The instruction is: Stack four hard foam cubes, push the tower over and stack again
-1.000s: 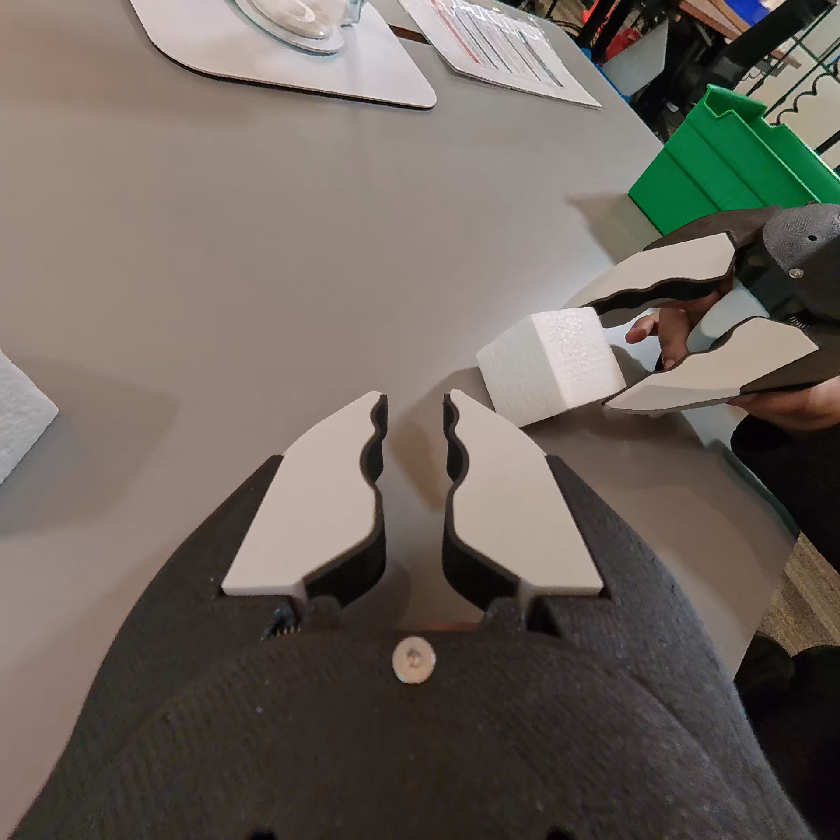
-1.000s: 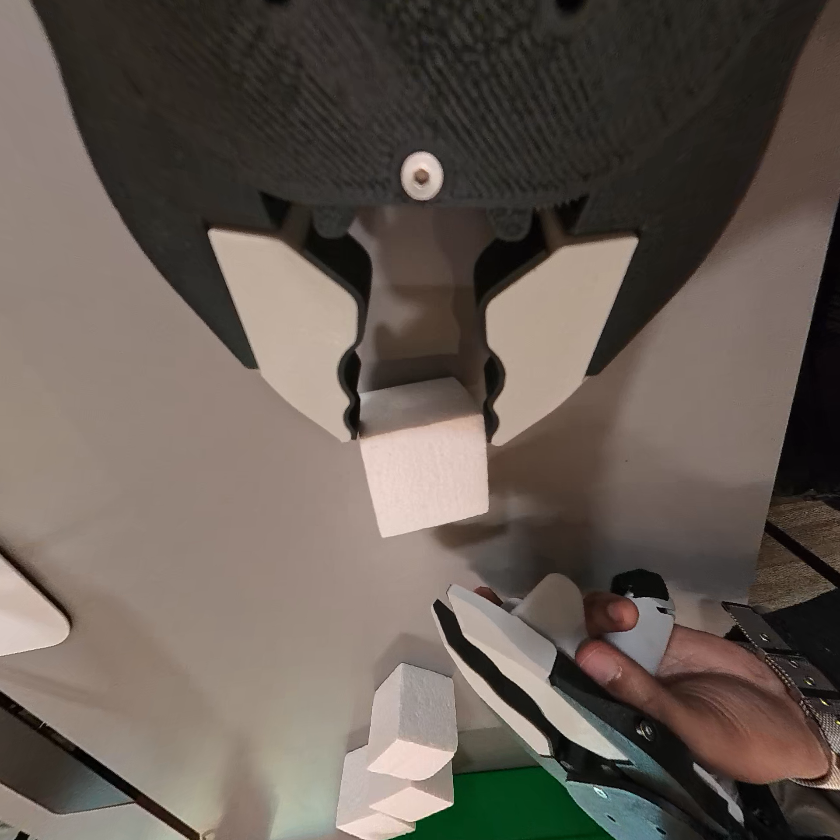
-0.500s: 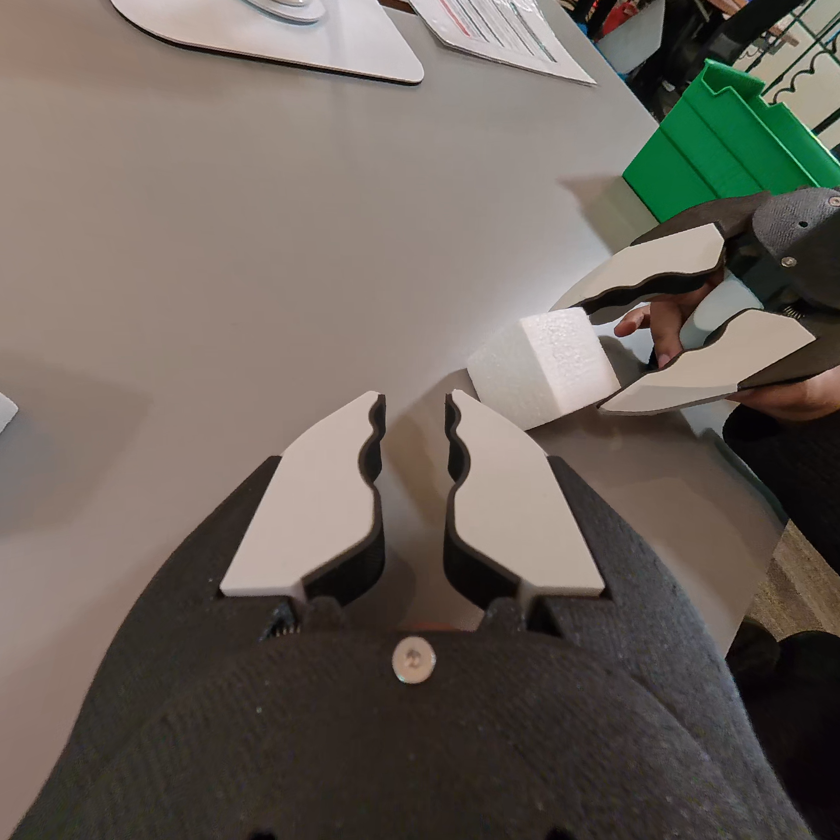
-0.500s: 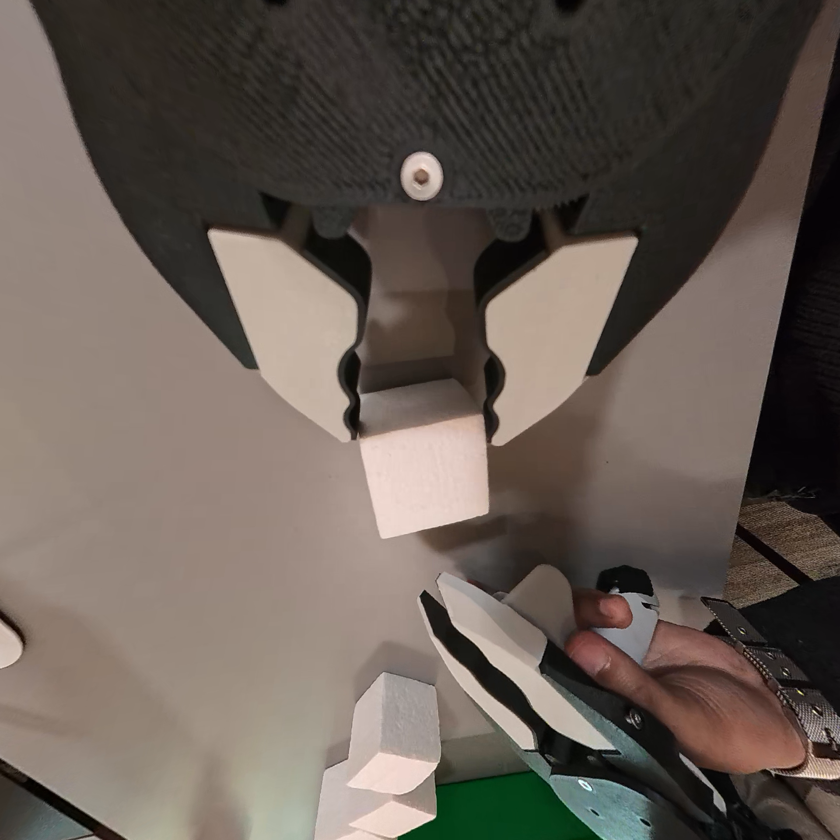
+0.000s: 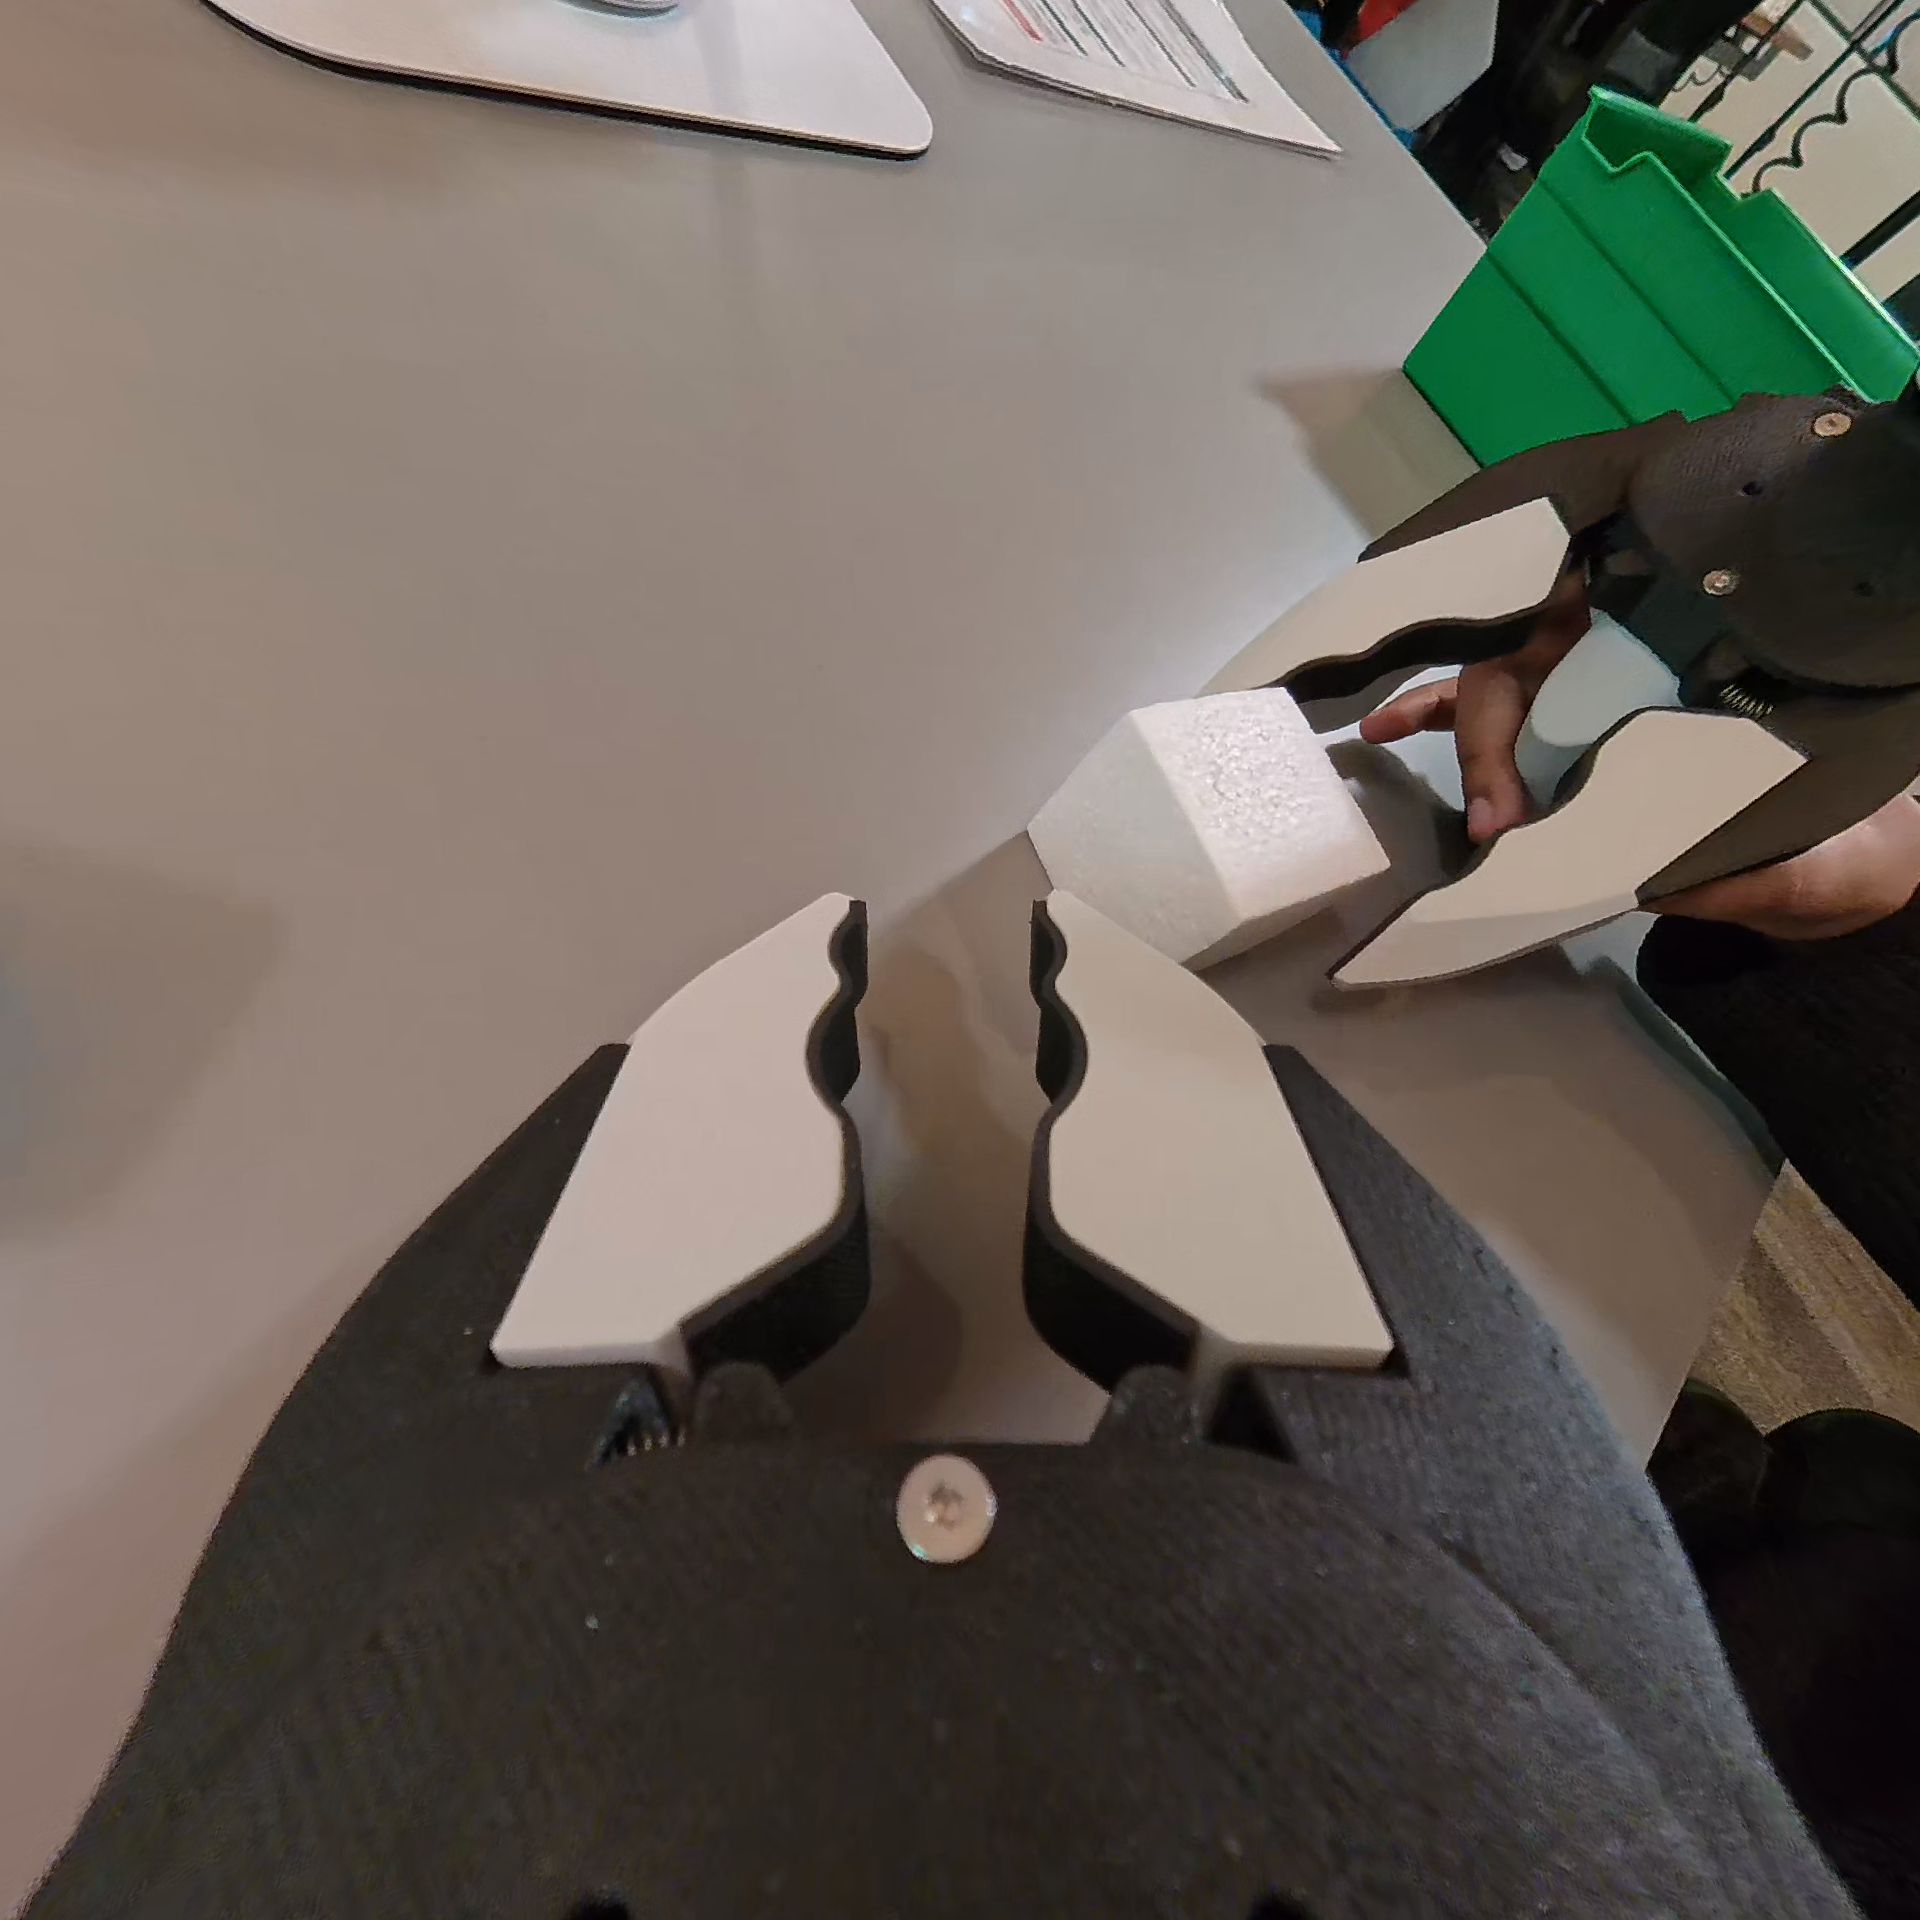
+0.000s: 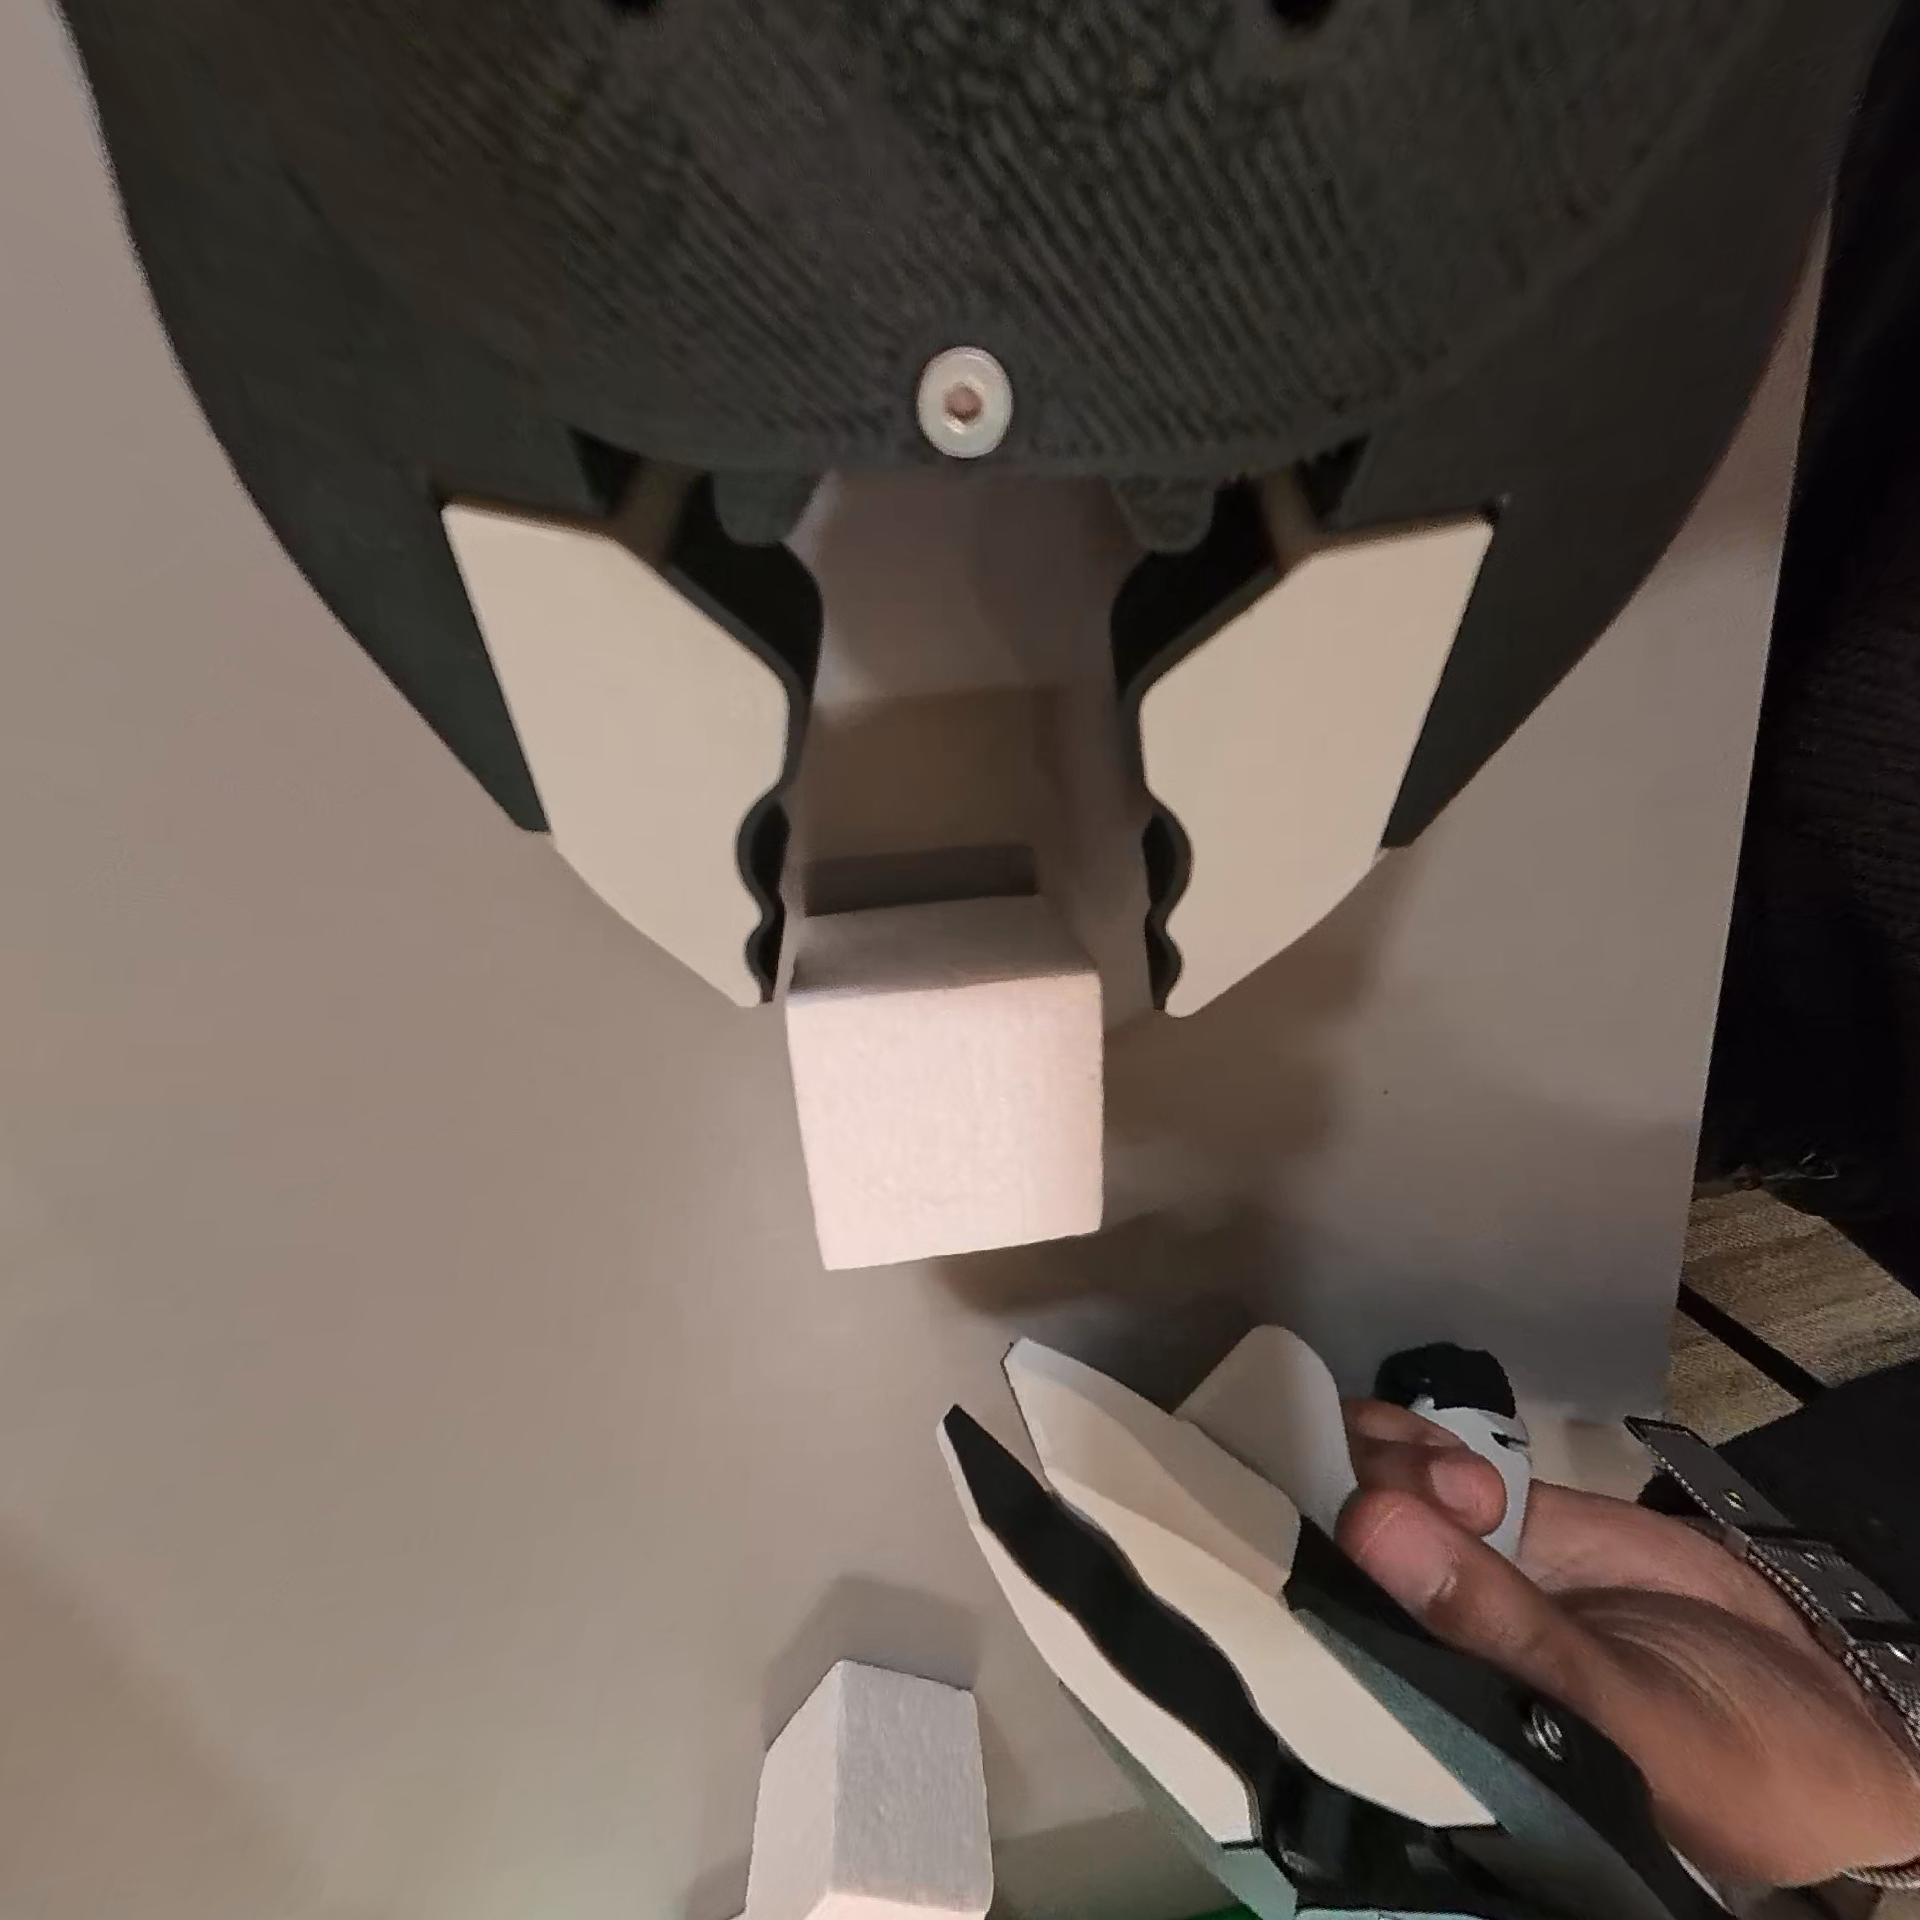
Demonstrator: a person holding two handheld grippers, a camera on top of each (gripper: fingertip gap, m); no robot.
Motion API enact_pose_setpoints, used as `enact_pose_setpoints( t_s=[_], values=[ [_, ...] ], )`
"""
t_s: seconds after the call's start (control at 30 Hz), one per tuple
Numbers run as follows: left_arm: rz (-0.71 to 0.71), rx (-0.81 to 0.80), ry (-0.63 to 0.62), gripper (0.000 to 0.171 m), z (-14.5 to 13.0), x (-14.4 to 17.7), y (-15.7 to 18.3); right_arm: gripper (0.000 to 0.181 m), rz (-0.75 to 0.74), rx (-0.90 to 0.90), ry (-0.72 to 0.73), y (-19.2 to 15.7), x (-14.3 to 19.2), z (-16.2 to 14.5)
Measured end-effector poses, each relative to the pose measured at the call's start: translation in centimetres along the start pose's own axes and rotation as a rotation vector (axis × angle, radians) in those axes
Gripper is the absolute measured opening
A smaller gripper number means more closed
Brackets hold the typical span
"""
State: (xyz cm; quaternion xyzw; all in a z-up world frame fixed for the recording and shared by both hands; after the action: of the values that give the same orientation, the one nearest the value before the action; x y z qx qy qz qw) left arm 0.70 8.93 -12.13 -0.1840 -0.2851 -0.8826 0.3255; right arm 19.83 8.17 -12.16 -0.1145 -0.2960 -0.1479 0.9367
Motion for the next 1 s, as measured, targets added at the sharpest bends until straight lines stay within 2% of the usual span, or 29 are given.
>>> enact_pose_setpoints(
  t_s=[0.23,0.53,0.7,0.8,0.87,0.93,1.0],
  values=[
    [-0.006,0.017,0.002,0.031,0.0,-0.1,0.0,0.058,-0.014,-0.014,0.054,0.2,0.6,0.1],
    [-0.004,0.023,0.009,0.030,0.1,-0.1,0.0,0.058,-0.025,-0.011,0.059,0.3,0.6,0.2],
    [0.015,0.005,0.033,0.030,0.2,0.2,-0.1,0.074,-0.024,-0.034,0.097,0.6,1.4,0.0],
    [0.064,-0.065,0.102,0.029,0.9,0.6,-0.2,0.087,-0.037,-0.083,0.130,1.3,2.8,-0.6],
    [0.093,-0.075,0.161,0.028,1.6,0.8,-0.6,0.093,-0.095,-0.125,0.178,1.8,4.2,-0.7],
    [0.075,-0.019,0.183,0.029,2.2,1.2,-1.0,0.102,-0.143,-0.144,0.298,1.4,5.9,0.5],
    [0.044,0.044,0.225,0.029,3.2,2.0,-1.1,0.095,-0.221,-0.098,0.451,0.1,7.9,2.1]
  ],
)
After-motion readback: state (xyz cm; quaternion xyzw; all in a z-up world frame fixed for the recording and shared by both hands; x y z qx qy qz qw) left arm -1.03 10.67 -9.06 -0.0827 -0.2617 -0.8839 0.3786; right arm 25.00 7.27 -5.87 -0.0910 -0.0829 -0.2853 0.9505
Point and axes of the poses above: each gripper's, where its closed fingertips meet, x back along the fingers, z out of its top, y = z × x across the jaws, the point moved 8 cm from there along x, back along the fingers
